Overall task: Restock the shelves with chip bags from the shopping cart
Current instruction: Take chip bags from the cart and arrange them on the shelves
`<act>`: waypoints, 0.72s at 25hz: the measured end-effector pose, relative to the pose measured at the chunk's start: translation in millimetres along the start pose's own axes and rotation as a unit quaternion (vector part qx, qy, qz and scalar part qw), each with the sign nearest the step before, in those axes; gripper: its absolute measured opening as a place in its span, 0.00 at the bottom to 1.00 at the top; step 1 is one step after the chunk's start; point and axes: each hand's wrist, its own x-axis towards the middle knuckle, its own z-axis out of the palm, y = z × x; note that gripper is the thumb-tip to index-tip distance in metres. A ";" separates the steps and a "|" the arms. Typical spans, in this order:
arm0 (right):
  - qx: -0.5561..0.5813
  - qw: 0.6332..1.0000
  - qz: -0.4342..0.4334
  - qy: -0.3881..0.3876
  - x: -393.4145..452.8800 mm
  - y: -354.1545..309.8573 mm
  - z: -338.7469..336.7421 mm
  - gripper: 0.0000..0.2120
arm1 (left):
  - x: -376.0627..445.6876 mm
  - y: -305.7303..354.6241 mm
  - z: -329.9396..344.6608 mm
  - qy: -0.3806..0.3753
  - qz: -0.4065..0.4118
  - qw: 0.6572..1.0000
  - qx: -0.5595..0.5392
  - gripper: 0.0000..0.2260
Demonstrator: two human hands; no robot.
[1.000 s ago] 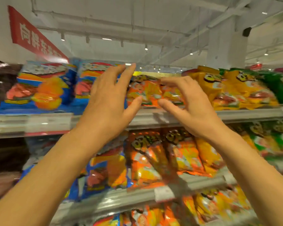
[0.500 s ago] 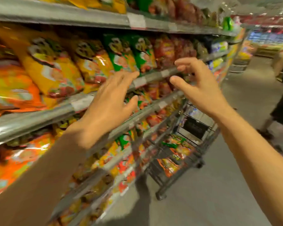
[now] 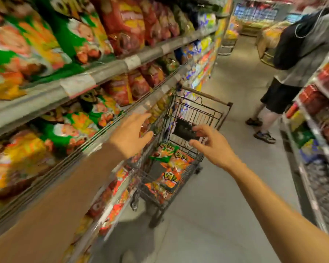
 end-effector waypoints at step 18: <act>0.099 0.907 0.350 -0.213 215.8 235.4 167.1 0.25 | 233.8 -168.6 246.9 -0.303 -0.182 0.933 -0.073 0.26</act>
